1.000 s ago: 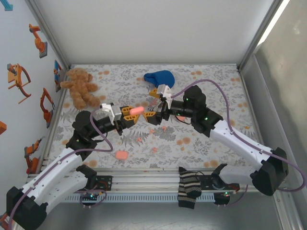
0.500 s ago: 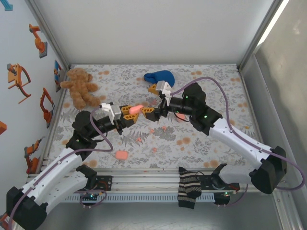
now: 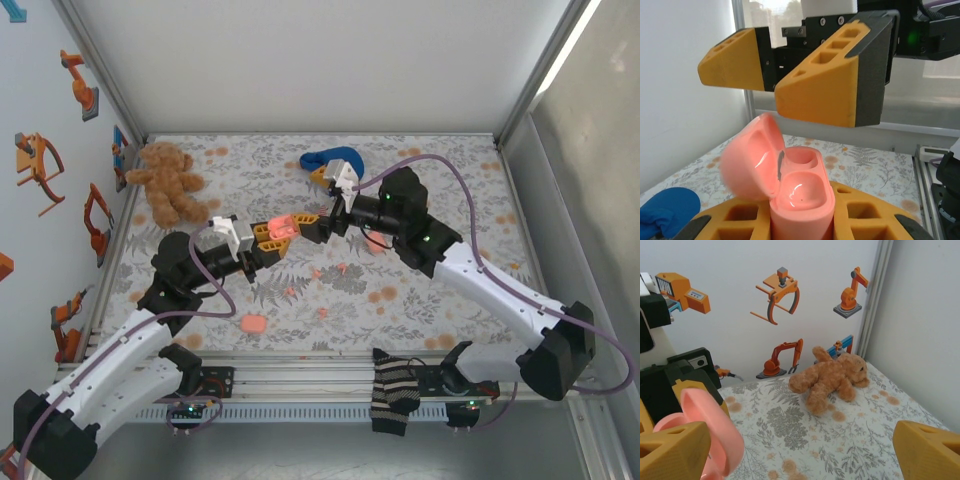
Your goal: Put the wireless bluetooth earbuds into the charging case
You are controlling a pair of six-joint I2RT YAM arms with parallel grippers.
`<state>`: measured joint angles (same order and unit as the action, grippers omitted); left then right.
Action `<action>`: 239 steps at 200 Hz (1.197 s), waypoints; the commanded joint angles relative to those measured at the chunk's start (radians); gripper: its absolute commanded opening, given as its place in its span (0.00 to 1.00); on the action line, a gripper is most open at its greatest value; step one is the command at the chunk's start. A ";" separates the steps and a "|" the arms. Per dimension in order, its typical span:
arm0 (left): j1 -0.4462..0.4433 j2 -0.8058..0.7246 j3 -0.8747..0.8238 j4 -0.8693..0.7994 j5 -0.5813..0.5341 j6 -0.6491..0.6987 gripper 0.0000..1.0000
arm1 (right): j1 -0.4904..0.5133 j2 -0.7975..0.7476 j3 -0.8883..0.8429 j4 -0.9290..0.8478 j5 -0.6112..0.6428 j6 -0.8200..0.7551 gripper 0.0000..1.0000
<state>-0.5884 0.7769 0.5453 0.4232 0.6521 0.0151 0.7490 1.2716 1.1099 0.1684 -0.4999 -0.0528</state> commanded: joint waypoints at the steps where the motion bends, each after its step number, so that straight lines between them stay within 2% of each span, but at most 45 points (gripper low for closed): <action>1: -0.002 -0.025 -0.006 0.025 0.024 0.026 0.00 | 0.003 0.009 0.038 -0.004 0.023 -0.010 0.92; 34: -0.002 -0.029 -0.008 -0.004 0.002 0.031 0.00 | 0.003 -0.010 0.053 -0.009 0.014 0.005 0.92; 53: -0.003 -0.030 -0.015 -0.023 -0.024 0.032 0.00 | 0.003 -0.053 0.057 -0.042 0.049 0.005 0.93; 101: -0.004 -0.063 -0.028 -0.084 -0.114 0.035 0.00 | -0.004 -0.140 0.021 -0.145 0.328 0.004 0.99; 134: -0.003 -0.093 -0.043 -0.101 -0.156 0.033 0.00 | -0.007 -0.151 -0.003 -0.173 0.490 0.051 1.00; 169: -0.003 -0.143 -0.062 -0.153 -0.186 0.014 0.00 | -0.015 -0.187 -0.042 -0.190 0.602 0.110 1.00; 209: -0.003 -0.247 -0.105 -0.224 -0.252 -0.003 0.00 | -0.036 -0.172 -0.028 -0.362 0.601 0.192 0.99; 239: -0.002 -0.316 -0.114 -0.285 -0.288 0.000 0.00 | -0.065 -0.120 -0.042 -0.461 0.489 0.263 0.92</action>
<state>-0.5884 0.5076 0.4358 0.1951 0.4072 0.0254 0.7052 1.1152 1.0752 -0.1818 0.0555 0.1238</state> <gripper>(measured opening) 0.238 0.953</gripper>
